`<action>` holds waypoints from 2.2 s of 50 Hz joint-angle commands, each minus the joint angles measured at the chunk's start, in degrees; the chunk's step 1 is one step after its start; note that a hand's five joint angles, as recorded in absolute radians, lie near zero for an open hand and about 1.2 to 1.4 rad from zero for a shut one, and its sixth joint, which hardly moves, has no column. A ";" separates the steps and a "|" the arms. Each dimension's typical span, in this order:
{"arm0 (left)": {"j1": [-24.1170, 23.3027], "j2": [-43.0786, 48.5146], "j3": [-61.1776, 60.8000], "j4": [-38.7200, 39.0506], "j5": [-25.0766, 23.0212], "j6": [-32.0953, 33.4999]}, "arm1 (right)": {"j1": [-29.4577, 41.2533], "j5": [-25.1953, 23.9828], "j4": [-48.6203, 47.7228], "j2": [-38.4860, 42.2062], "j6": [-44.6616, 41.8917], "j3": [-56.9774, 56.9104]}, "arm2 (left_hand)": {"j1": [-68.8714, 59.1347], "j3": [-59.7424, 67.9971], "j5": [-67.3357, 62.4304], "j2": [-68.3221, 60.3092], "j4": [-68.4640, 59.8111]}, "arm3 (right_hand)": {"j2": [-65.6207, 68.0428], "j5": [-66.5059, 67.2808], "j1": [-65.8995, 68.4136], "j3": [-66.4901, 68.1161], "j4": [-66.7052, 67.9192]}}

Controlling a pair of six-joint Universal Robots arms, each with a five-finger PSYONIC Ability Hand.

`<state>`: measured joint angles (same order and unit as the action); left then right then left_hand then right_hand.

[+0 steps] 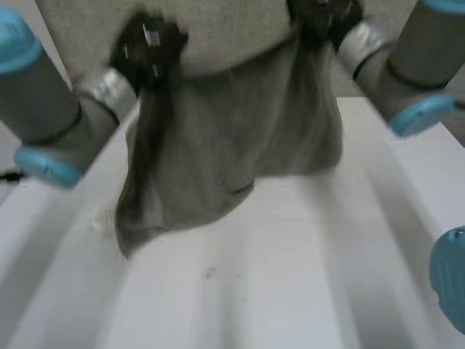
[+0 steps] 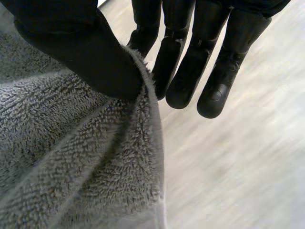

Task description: Fold the towel.

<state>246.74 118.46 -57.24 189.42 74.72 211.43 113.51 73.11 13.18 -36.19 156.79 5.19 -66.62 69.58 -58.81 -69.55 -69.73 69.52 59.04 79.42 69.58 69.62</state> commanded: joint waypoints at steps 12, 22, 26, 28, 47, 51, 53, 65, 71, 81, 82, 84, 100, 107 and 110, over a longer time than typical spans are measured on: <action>-0.12 -5.16 -7.32 5.45 10.70 -16.76 | 1.02 1.95 6.74 -7.23 -3.57 8.75 | -13.38 10.42 -11.19 -10.45 -10.27 | 10.48 10.96 0.58 10.42 10.38; -0.90 -5.43 -30.98 1.48 6.67 -11.94 | 1.28 1.69 16.01 -6.70 -13.35 35.90 | -13.38 10.42 -11.19 -10.45 -10.27 | 10.48 10.96 0.58 10.42 10.38; -1.79 -5.52 -34.26 1.48 6.40 -9.02 | 1.28 1.34 11.69 -7.31 -12.73 42.71 | -13.38 10.42 -11.19 -10.45 -10.27 | 10.48 10.96 0.58 10.42 10.38; -2.75 -5.78 -35.13 1.48 6.40 -8.06 | 0.84 1.25 5.84 -8.97 -10.46 47.78 | -13.38 10.42 -11.19 -10.45 -10.27 | 10.48 10.96 0.58 10.42 10.38; -2.05 -10.26 -35.05 1.57 6.31 -8.23 | -1.62 1.07 -15.19 -13.56 5.72 68.45 | -13.38 10.42 -11.19 -10.45 -10.27 | -20.01 -19.53 -29.91 -20.07 -20.11; -2.05 -10.35 -35.05 1.57 6.31 -8.23 | -2.32 1.07 -15.81 -13.03 6.95 69.25 | -13.38 10.42 -11.19 -10.45 -10.27 | -22.76 -22.28 -32.66 -22.82 -22.86; -2.05 -10.35 -35.05 1.57 6.31 -8.23 | -2.85 1.07 -16.08 -12.76 7.92 69.43 | -13.38 10.42 -11.19 -10.45 -10.27 | -24.28 -23.80 -34.18 -24.34 -24.38; -0.73 -11.84 -33.99 1.66 6.49 -9.02 | -6.45 1.16 -18.28 -10.57 11.53 68.90 | -13.38 10.42 -11.19 -10.45 -10.27 | -25.29 -24.81 -35.19 -25.35 -25.39; -0.21 -12.11 -33.38 1.66 6.49 -10.86 | -8.47 2.04 -18.28 -8.99 11.17 67.85 | -13.38 10.42 -11.19 -10.45 -10.27 | -23.78 -23.30 -33.68 -23.84 -23.88; 0.67 -12.03 -34.34 1.48 6.40 -11.92 | -12.60 1.25 -18.10 -10.04 11.00 67.40 | -13.38 10.42 -11.19 -10.45 -10.27 | 3.55 4.02 -6.36 3.48 3.45; 0.67 -12.02 -34.52 1.48 6.40 -11.92 | -12.96 1.08 -18.19 -10.30 11.08 67.40 | -13.38 10.42 -11.19 -10.45 -10.27 | 10.41 10.89 0.51 10.35 10.31; 0.67 -11.85 -34.87 1.39 6.40 -11.92 | -13.22 0.99 -18.28 -10.65 11.09 67.58 | -13.38 10.42 -11.19 -10.45 -10.27 | 10.48 10.96 0.58 10.42 10.38; -1.25 -8.60 -40.05 1.92 6.22 -11.92 | -16.56 -2.00 -17.93 -20.49 8.37 71.18 | -7.07 4.11 -4.89 -4.14 -3.96 | 10.48 10.96 0.58 10.42 10.38; -2.14 -7.54 -40.50 2.10 6.05 -11.83 | -19.99 -1.83 -18.01 -23.75 0.45 74.52 | 31.85 -34.81 34.03 34.78 34.96 | 10.48 10.96 0.58 10.42 10.38; -1.96 -7.45 -39.97 2.10 6.13 -11.66 | -20.61 -1.83 -18.45 -24.10 -1.83 75.58 | 38.91 -41.87 41.10 41.85 42.02 | 10.48 10.96 0.58 10.42 10.38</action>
<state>244.72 110.69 -97.79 191.49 80.84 199.59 94.39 71.13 -4.80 -59.31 159.39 78.83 -35.33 35.23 -25.70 -35.21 -35.64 69.53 59.22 79.32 69.59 69.69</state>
